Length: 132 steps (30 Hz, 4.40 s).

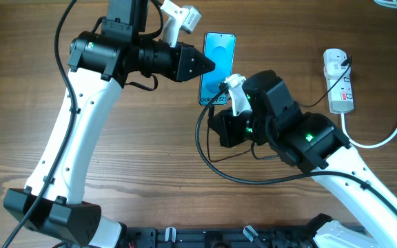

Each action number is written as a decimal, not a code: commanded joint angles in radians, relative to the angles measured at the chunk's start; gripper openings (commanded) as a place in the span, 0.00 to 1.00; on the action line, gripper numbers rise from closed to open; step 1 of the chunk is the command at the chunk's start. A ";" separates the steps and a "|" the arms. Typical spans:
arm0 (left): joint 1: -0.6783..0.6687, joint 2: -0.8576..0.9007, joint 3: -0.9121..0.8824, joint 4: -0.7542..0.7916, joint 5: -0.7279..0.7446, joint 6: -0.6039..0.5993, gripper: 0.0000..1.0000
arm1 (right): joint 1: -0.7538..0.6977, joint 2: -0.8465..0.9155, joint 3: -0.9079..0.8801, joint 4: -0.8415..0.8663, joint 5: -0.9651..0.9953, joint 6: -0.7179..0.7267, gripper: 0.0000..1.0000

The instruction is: Plug charger to phone and switch on socket

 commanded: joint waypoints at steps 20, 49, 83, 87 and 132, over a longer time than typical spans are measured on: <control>-0.002 -0.028 0.014 -0.027 0.028 0.032 0.04 | 0.000 0.005 0.010 0.051 0.040 0.014 0.05; -0.002 -0.028 0.014 -0.072 0.023 0.055 0.04 | -0.003 -0.006 0.038 0.051 0.107 0.000 0.04; -0.002 -0.028 0.014 -0.055 0.012 -0.031 0.04 | -0.003 -0.004 0.129 -0.120 -0.027 -0.004 0.33; -0.002 -0.028 0.014 -0.030 0.012 -0.091 0.04 | -0.002 0.006 0.119 -0.150 -0.036 0.019 0.23; -0.002 -0.028 0.014 -0.066 -0.010 -0.090 0.04 | -0.002 0.044 0.153 -0.038 0.088 0.034 0.04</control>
